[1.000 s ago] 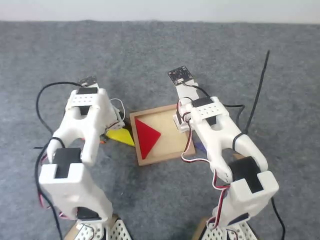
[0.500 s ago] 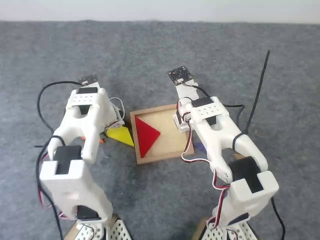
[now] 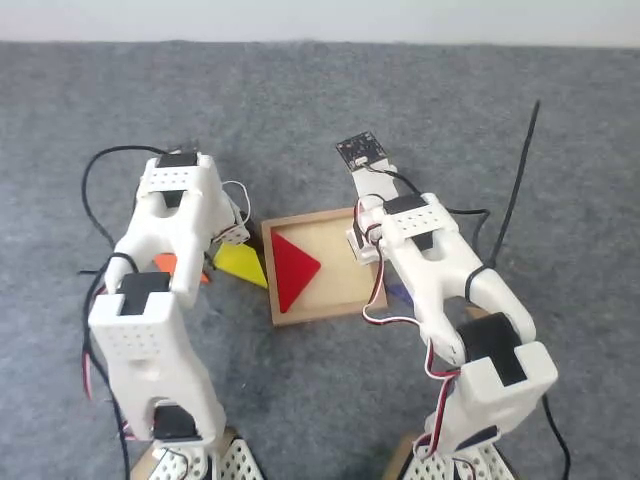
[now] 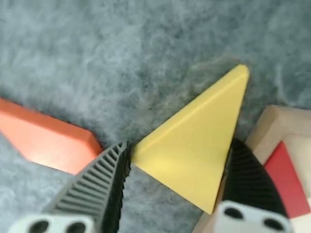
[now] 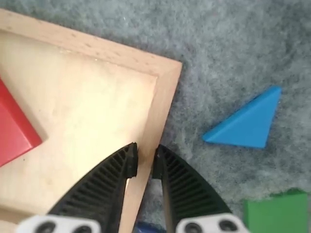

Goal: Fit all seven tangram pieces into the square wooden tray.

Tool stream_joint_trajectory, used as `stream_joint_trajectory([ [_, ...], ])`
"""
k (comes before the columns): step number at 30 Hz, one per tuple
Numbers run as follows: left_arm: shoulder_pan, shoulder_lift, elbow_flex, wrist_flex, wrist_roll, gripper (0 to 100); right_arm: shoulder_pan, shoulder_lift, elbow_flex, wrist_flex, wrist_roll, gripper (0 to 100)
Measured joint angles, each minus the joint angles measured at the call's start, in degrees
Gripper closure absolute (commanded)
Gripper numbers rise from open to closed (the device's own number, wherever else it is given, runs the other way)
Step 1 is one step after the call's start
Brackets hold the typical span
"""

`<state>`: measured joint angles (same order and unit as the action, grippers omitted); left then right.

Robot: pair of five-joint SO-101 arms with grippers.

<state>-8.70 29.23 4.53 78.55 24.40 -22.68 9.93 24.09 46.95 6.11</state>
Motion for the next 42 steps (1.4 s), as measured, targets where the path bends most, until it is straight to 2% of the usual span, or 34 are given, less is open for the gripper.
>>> stream_joint_trajectory([
  [8, 0.4, -2.0, 1.0, -1.2, -3.1, 86, 0.0, 0.0, 0.0, 0.0, 0.0, 99.1],
  [15, 1.8, -13.5, 12.7, -9.0, -4.7, 85, 0.0, 0.0, 0.0, 0.0, 0.0, 99.1],
  [19, 2.6, -18.7, 16.2, -9.9, -4.8, 85, 0.0, 0.0, 0.0, 0.0, 0.0, 99.1],
  [33, 3.9, -32.5, 16.4, -2.9, -6.1, 83, -1.0, 0.0, 0.0, 0.0, 0.0, 99.1],
  [42, 3.1, -33.1, 12.9, 2.9, -6.1, 82, -8.2, 0.0, 0.0, -1.2, -9.9, 98.9],
])
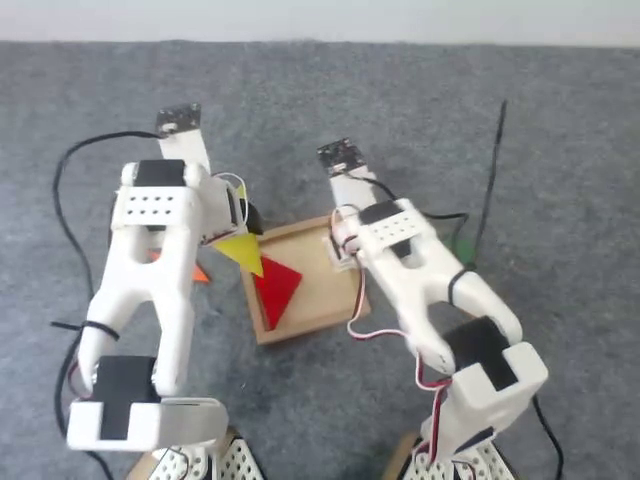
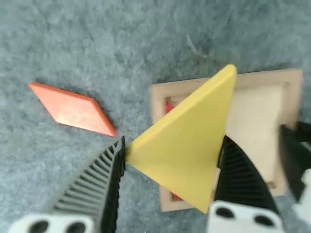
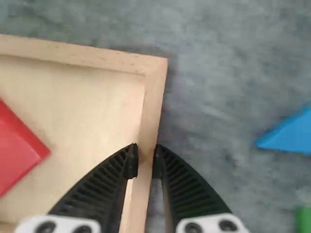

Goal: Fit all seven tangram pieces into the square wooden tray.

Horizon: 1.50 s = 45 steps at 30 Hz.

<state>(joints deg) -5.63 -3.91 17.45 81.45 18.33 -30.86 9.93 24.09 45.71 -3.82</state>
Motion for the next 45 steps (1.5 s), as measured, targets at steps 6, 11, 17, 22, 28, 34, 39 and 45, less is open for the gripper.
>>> stream_joint_trajectory([
  [6, -2.9, -0.1, -1.5, 1.1, 1.3, 82, -3.7, 3.3, -0.9, -5.6, -12.0, 98.8],
  [11, -3.3, -0.1, -1.5, 1.2, 2.1, 82, -4.0, 5.4, -4.3, -4.7, -20.6, 90.2],
  [17, -3.3, -0.1, -1.5, 1.2, 4.7, 82, -4.4, 5.9, -6.2, -2.5, -24.4, 65.0],
  [22, -3.3, -0.1, -1.5, 1.2, 6.2, 82, -4.7, 5.7, -6.2, -0.9, -22.8, 64.1],
  [28, -3.3, -0.1, -1.5, 1.2, 6.3, 82, -2.5, 0.5, -6.2, 3.9, -15.6, 65.5],
  [34, -3.4, -0.1, 0.9, -0.5, 6.0, 82, 11.6, -5.5, -6.2, 10.5, -13.9, 82.4],
  [39, -2.2, -0.1, 5.5, -5.3, 5.8, 82, 18.8, -6.0, -6.1, 10.6, -13.9, 98.3],
  [45, 3.0, -0.1, 9.0, -9.8, 5.3, 82, 18.6, -6.0, -6.1, 10.6, -13.9, 97.8],
])
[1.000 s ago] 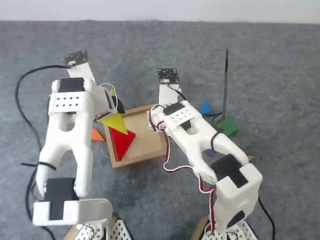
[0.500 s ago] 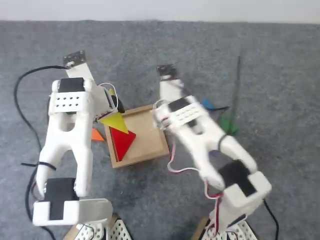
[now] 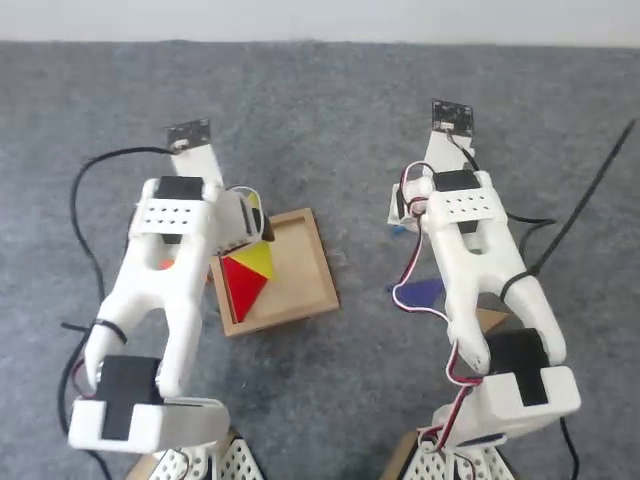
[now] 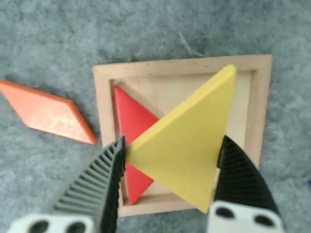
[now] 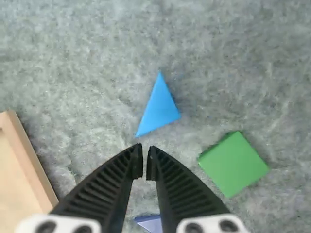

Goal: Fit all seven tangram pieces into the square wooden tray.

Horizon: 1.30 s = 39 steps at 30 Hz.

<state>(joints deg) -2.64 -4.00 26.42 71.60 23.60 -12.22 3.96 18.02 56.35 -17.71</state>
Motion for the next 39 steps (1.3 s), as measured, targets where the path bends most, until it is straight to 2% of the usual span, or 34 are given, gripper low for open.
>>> stream_joint_trajectory([
  [6, 0.1, 0.0, -0.5, -0.4, 2.9, 82, -0.1, 0.0, 0.0, 0.0, 0.1, 97.8],
  [13, -0.1, 0.0, -0.6, -0.4, 17.9, 82, -0.1, 0.0, 0.0, 0.0, 0.4, 97.8],
  [17, -0.1, 0.0, -0.6, -0.4, 21.8, 82, 0.0, 0.0, 0.0, 0.0, 0.4, 97.8],
  [39, 0.9, 0.0, -0.3, -0.3, 23.0, 82, -0.1, 0.0, 0.0, 0.0, 0.4, 97.9],
])
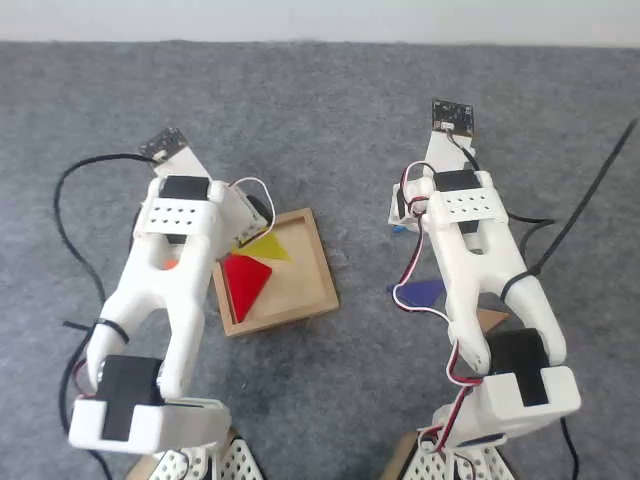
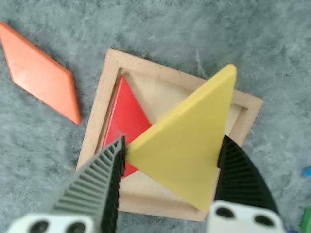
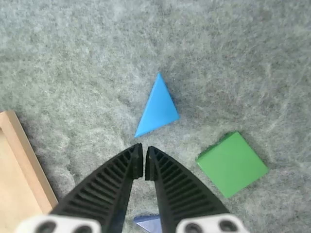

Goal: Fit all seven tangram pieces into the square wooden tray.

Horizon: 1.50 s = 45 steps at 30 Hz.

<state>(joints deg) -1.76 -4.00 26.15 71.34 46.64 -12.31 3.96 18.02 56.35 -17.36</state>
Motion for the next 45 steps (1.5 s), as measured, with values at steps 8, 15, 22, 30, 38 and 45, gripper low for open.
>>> stream_joint_trajectory([
  [8, 0.4, 0.0, 1.0, 0.0, 0.0, 82, 0.0, 0.0, 0.0, 0.0, 0.0, 97.9],
  [15, 0.4, 0.0, 1.0, 0.0, 5.3, 82, 0.0, 0.0, 1.6, -1.2, 0.0, 97.9],
  [22, 0.4, 0.0, 1.0, 0.0, 23.6, 82, 0.0, 0.0, 1.9, -2.1, 0.0, 97.9],
  [30, 0.4, 0.0, 1.0, -1.7, 34.9, 82, 0.0, 0.0, 1.9, -2.1, 0.0, 97.9],
  [38, 0.4, -0.1, 6.0, -4.0, 35.6, 82, 0.1, 0.0, 1.9, -2.1, 0.0, 97.9],
  [45, 0.4, -0.1, 15.1, -16.1, 35.6, 82, 0.0, 0.0, 1.9, -2.1, 0.0, 97.9],
])
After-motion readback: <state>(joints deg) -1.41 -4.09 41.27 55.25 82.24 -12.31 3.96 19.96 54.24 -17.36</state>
